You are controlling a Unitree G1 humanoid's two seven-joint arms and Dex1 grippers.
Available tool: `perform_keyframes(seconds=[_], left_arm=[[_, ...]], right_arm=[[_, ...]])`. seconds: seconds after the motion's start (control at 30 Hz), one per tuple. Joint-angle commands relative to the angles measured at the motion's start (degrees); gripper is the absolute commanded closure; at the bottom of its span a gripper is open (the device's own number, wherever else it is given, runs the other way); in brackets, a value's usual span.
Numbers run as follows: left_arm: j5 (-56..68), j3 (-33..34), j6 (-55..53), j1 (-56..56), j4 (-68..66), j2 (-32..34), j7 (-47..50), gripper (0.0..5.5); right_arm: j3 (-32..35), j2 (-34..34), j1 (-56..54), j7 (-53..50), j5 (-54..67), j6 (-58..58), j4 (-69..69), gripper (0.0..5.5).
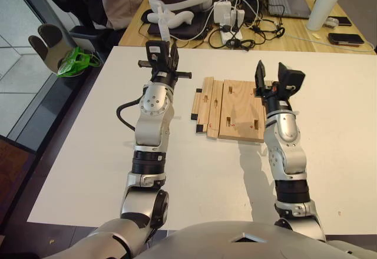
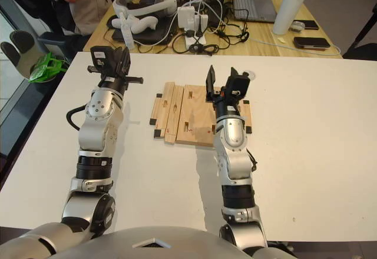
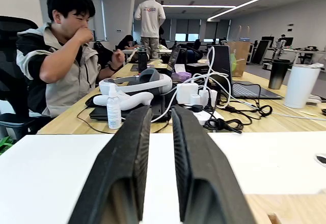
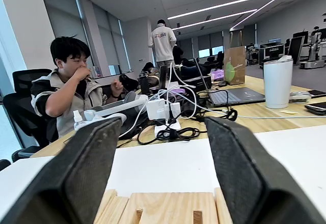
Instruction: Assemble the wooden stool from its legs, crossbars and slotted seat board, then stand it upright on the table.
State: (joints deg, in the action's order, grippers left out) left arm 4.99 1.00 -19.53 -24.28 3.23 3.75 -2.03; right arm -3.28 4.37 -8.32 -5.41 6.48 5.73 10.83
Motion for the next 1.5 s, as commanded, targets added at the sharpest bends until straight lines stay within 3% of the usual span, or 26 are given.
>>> perform_keyframes(seconds=[0.03,0.3,0.53,0.77,0.97,1.17,1.37,1.5], left_arm=[[2.03,-0.87,-6.16,9.47,13.02,1.85,-2.89,4.77],[4.64,-2.21,-12.69,18.43,27.5,-1.84,-0.27,4.77],[0.4,-3.93,-17.99,17.09,26.95,-3.27,5.05,4.77],[-0.85,-5.37,-18.95,15.61,27.78,-3.3,5.47,4.77],[-2.88,-10.29,-16.03,17.9,29.19,-0.56,2.35,3.85],[-4.74,-10.36,-18.48,17.86,28.56,-0.11,2.89,2.88],[-4.88,-9.02,-15.69,20.92,26.89,-3.23,5.48,2.83],[-7.34,-12.01,-15.5,21.08,21.36,-3.05,5.6,2.83]], right_arm=[[-2.72,2.1,6.42,-2.02,-0.93,6.12,8.21,2.44],[-7.26,-3.7,10.72,-0.08,-7.68,19.1,20.62,2.44],[-0.41,-3.93,9.2,4.94,0.27,25.38,21.92,2.44],[0.24,-5.53,7.64,6.1,0.42,25.32,20.77,2.44],[0.29,-5.7,7.49,5.9,0.56,25.51,20.06,2.41],[0.48,-5.25,7.16,5.73,0.84,24.91,19.91,2.41],[1.48,-3.46,8.74,6.32,2.44,20.78,17.75,2.41],[1.71,-3.2,9.09,6.91,2.58,17.72,14.6,2.41]])
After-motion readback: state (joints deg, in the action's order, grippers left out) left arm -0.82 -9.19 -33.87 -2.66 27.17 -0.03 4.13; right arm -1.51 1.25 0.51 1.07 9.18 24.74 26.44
